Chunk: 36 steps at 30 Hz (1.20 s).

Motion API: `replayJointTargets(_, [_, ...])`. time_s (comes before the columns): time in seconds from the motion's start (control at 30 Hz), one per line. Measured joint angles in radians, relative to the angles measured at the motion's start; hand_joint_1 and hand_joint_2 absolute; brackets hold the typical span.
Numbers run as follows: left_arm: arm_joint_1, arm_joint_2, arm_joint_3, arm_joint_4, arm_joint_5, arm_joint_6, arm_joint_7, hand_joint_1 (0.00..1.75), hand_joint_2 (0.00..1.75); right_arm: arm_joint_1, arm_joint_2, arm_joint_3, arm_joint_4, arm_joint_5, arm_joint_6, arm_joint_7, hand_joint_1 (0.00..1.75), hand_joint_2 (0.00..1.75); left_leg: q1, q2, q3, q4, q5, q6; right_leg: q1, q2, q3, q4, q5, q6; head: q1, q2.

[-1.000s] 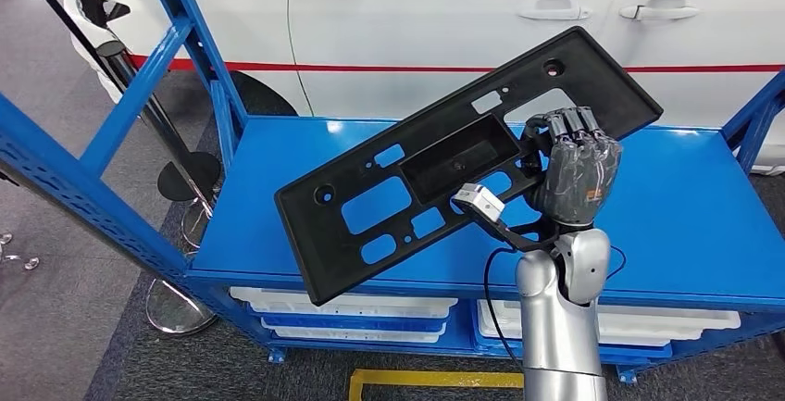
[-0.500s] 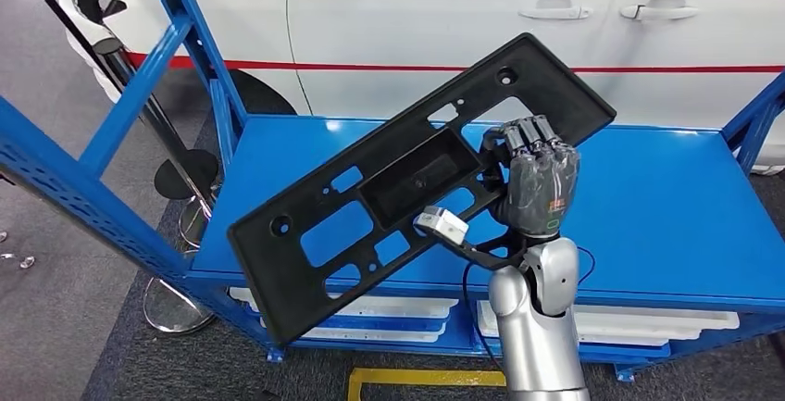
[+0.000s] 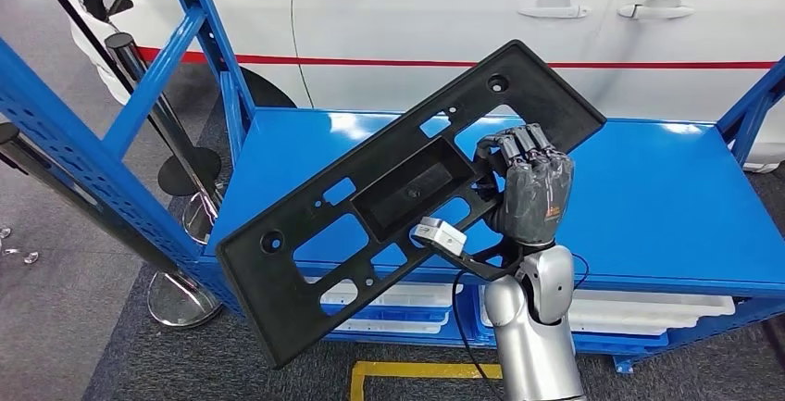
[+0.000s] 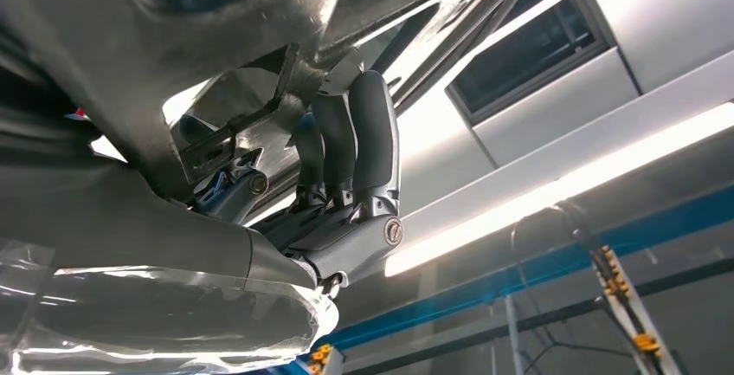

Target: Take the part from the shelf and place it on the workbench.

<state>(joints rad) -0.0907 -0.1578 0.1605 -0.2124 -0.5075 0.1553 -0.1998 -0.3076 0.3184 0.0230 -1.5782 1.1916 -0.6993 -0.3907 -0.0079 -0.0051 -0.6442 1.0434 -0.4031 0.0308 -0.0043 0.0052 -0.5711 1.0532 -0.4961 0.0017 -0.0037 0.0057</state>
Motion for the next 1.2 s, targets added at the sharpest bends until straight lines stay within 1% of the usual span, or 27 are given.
replayJointTargets(0.07, [0.001,0.000,0.001,0.000,-0.001,0.000,0.001,0.00,1.75,-0.001,0.000,0.001,-0.001,0.000,0.000,0.000,1.75,1.75,0.003,0.000,-0.008,0.007,-0.007,-0.013,-0.004,-0.002,-0.007,-0.007,0.016,-0.011,0.000,0.000])
replayJointTargets(0.1, [0.001,0.000,0.001,0.001,-0.002,0.000,0.001,0.00,1.75,-0.002,0.000,0.002,-0.001,0.000,0.000,0.000,1.75,1.75,0.004,-0.001,-0.018,0.027,-0.030,-0.019,-0.006,-0.005,-0.013,-0.011,0.026,-0.017,0.000,0.000])
replayJointTargets(0.2, [0.001,0.000,0.003,0.001,0.000,0.000,0.002,0.00,1.75,-0.002,0.000,0.005,-0.001,0.001,0.000,0.001,1.75,1.75,0.013,0.000,-0.068,0.181,-0.155,-0.035,-0.009,-0.010,-0.043,-0.014,0.053,-0.025,0.000,0.000])
replayJointTargets(0.23, [0.001,0.000,0.004,0.001,0.000,-0.001,0.002,0.00,1.75,-0.002,0.000,0.006,-0.001,0.003,0.000,0.002,1.75,1.75,0.016,0.000,-0.075,0.229,-0.182,-0.040,-0.009,-0.011,-0.056,-0.013,0.062,-0.025,0.000,0.000])
replayJointTargets(0.27, [0.001,0.000,0.006,0.001,0.001,-0.003,0.002,0.00,1.75,-0.001,0.000,0.006,-0.001,0.006,0.000,0.003,1.75,1.75,0.019,0.000,-0.066,0.245,-0.192,-0.043,-0.009,-0.012,-0.068,-0.012,0.071,-0.023,0.000,0.000])
replayJointTargets(0.3, [0.001,0.000,0.007,0.001,0.001,-0.005,0.002,0.00,1.75,-0.001,0.000,0.007,-0.001,0.009,0.000,0.006,1.75,1.75,0.021,0.000,-0.038,0.225,-0.185,-0.045,-0.010,-0.012,-0.082,-0.011,0.080,-0.021,0.000,0.000])
replayJointTargets(0.4, [-0.002,-0.001,0.008,0.001,-0.002,-0.009,0.001,0.00,1.75,-0.002,0.000,0.012,-0.003,0.018,0.000,0.015,1.75,1.75,0.022,-0.001,0.106,0.028,-0.139,-0.042,-0.013,-0.012,-0.110,-0.007,0.106,-0.008,0.000,0.000])
replayJointTargets(0.43, [-0.003,-0.001,0.008,0.001,-0.002,-0.010,-0.001,0.00,1.75,-0.003,0.000,0.015,-0.004,0.021,0.000,0.019,1.75,1.75,0.019,-0.002,0.131,-0.013,-0.132,-0.038,-0.013,-0.012,-0.114,-0.008,0.115,-0.001,0.000,0.000])
replayJointTargets(0.47, [-0.004,-0.001,0.009,0.001,0.000,-0.011,-0.003,0.00,1.75,-0.005,-0.001,0.018,-0.005,0.026,0.000,0.023,1.75,1.75,0.016,-0.003,0.138,-0.030,-0.129,-0.032,-0.013,-0.012,-0.115,-0.010,0.122,0.006,0.000,0.000])
replayJointTargets(0.53, [-0.002,-0.002,0.013,0.001,0.002,-0.014,-0.006,0.00,1.75,-0.007,-0.001,0.024,-0.006,0.033,0.000,0.031,1.75,1.75,0.012,-0.003,0.130,-0.029,-0.110,-0.016,-0.014,-0.011,-0.114,-0.018,0.139,0.021,0.000,0.000])
replayJointTargets(0.57, [-0.001,-0.002,0.014,0.001,0.003,-0.016,-0.008,0.00,1.75,-0.008,-0.001,0.026,-0.006,0.036,0.000,0.035,1.75,1.75,0.012,-0.001,0.127,-0.033,-0.099,-0.008,-0.016,-0.010,-0.117,-0.016,0.136,0.026,0.000,0.000])
replayJointTargets(0.6, [-0.001,-0.003,0.016,0.001,0.003,-0.017,-0.009,0.00,1.75,-0.008,-0.002,0.027,-0.006,0.039,0.000,0.040,1.75,1.75,0.013,0.001,0.120,-0.038,-0.085,0.002,-0.016,-0.008,-0.125,-0.003,0.115,0.030,0.000,0.000])
replayJointTargets(0.63, [-0.002,-0.003,0.016,0.001,0.002,-0.019,-0.010,0.00,1.75,-0.009,-0.003,0.028,-0.006,0.040,0.000,0.044,1.75,1.75,0.014,0.003,0.109,-0.043,-0.070,0.011,-0.016,-0.007,-0.137,0.031,0.073,0.031,0.001,0.000])
replayJointTargets(0.7, [-0.002,-0.004,0.017,0.001,0.002,-0.019,-0.011,0.00,1.75,-0.009,-0.006,0.029,-0.006,0.041,0.000,0.049,1.75,1.75,0.009,0.005,0.081,-0.043,-0.046,0.022,-0.017,-0.006,-0.166,0.144,-0.034,0.030,0.001,0.000])
replayJointTargets(0.73, [-0.001,-0.005,0.017,0.001,0.002,-0.020,-0.012,0.00,1.75,-0.009,-0.008,0.031,-0.006,0.041,0.000,0.049,1.75,1.75,0.006,0.006,0.066,-0.042,-0.035,0.023,-0.017,-0.005,-0.174,0.201,-0.068,0.030,0.000,0.000])
replayJointTargets(0.77, [-0.001,-0.005,0.018,0.001,0.002,-0.020,-0.012,0.00,1.75,-0.009,-0.009,0.031,-0.006,0.041,0.000,0.049,1.75,1.75,0.004,0.006,0.051,-0.040,-0.025,0.023,-0.017,-0.005,-0.173,0.241,-0.078,0.030,0.000,0.000])
replayJointTargets(0.8, [-0.001,-0.005,0.018,0.001,0.002,-0.020,-0.013,0.00,1.75,-0.008,-0.010,0.032,-0.005,0.041,0.000,0.049,1.75,1.75,0.002,0.006,0.033,-0.038,-0.014,0.022,-0.016,-0.005,-0.157,0.253,-0.066,0.028,0.000,0.000])
replayJointTargets(0.83, [-0.001,-0.005,0.018,0.001,0.002,-0.020,-0.013,0.00,1.75,-0.008,-0.011,0.033,-0.004,0.041,0.000,0.049,1.75,1.75,0.001,0.006,0.016,-0.034,-0.004,0.021,-0.016,-0.005,-0.127,0.235,-0.043,0.026,0.000,0.000])
replayJointTargets(0.87, [-0.001,-0.005,0.018,0.001,0.002,-0.021,-0.013,0.00,1.75,-0.008,-0.012,0.034,-0.004,0.041,0.000,0.049,1.75,1.75,0.000,0.006,-0.001,-0.029,0.006,0.019,-0.014,-0.005,-0.079,0.187,-0.021,0.021,0.000,0.000])
replayJointTargets(0.9, [-0.001,-0.005,0.018,0.001,0.002,-0.021,-0.013,0.00,1.75,-0.009,-0.012,0.036,-0.004,0.042,0.000,0.049,1.75,1.75,-0.001,0.005,-0.016,-0.023,0.015,0.015,-0.011,-0.006,-0.024,0.119,-0.018,0.015,0.000,0.000])
replayJointTargets(0.93, [-0.001,-0.005,0.018,0.001,0.002,-0.022,-0.014,0.00,1.75,-0.009,-0.012,0.040,-0.004,0.043,0.000,0.048,1.75,1.75,-0.002,0.005,-0.026,-0.019,0.023,0.011,-0.007,-0.006,0.022,0.056,-0.025,0.011,0.000,0.000])
replayJointTargets(0.97, [0.000,-0.005,0.018,0.001,0.001,-0.022,-0.014,0.00,1.75,-0.009,-0.012,0.043,-0.004,0.044,0.000,0.048,1.75,1.75,-0.002,0.004,-0.031,-0.017,0.031,0.006,-0.003,-0.005,0.053,0.008,-0.035,0.007,0.000,0.000])
replayJointTargets(1.0, [0.000,-0.005,0.018,0.001,0.001,-0.023,-0.015,0.00,1.75,-0.010,-0.012,0.046,-0.003,0.045,0.000,0.048,1.75,1.75,-0.001,0.004,-0.034,-0.017,0.040,0.001,0.000,-0.005,0.065,-0.017,-0.044,0.003,-0.001,0.000])
replayJointTargets(1.07, [0.000,-0.005,0.019,0.001,-0.001,-0.024,-0.015,0.00,1.75,-0.010,-0.012,0.049,-0.003,0.049,0.000,0.048,1.75,1.75,0.002,0.003,-0.037,-0.019,0.052,-0.011,0.001,-0.008,0.057,-0.028,-0.028,-0.008,0.000,0.000])
replayJointTargets(1.1, [0.000,-0.005,0.019,0.001,-0.002,-0.025,-0.015,0.00,1.75,-0.011,-0.011,0.050,-0.002,0.051,0.000,0.048,1.75,1.75,0.004,0.002,-0.043,-0.011,0.039,-0.018,-0.001,-0.010,0.048,-0.031,-0.016,-0.015,0.000,0.000])
replayJointTargets(1.13, [0.001,-0.004,0.020,0.002,-0.003,-0.026,-0.014,0.00,1.75,-0.011,-0.011,0.051,-0.002,0.053,0.000,0.048,1.75,1.75,0.006,0.000,-0.053,0.012,0.007,-0.024,-0.003,-0.013,0.037,-0.034,-0.002,-0.024,-0.001,0.000])
replayJointTargets(1.2, [0.001,-0.004,0.021,0.002,-0.003,-0.027,-0.014,0.00,1.75,-0.010,-0.010,0.054,-0.001,0.055,0.000,0.048,1.75,1.75,0.012,0.000,-0.079,0.112,-0.100,-0.037,-0.004,-0.015,0.008,-0.035,0.024,-0.033,-0.002,0.000])
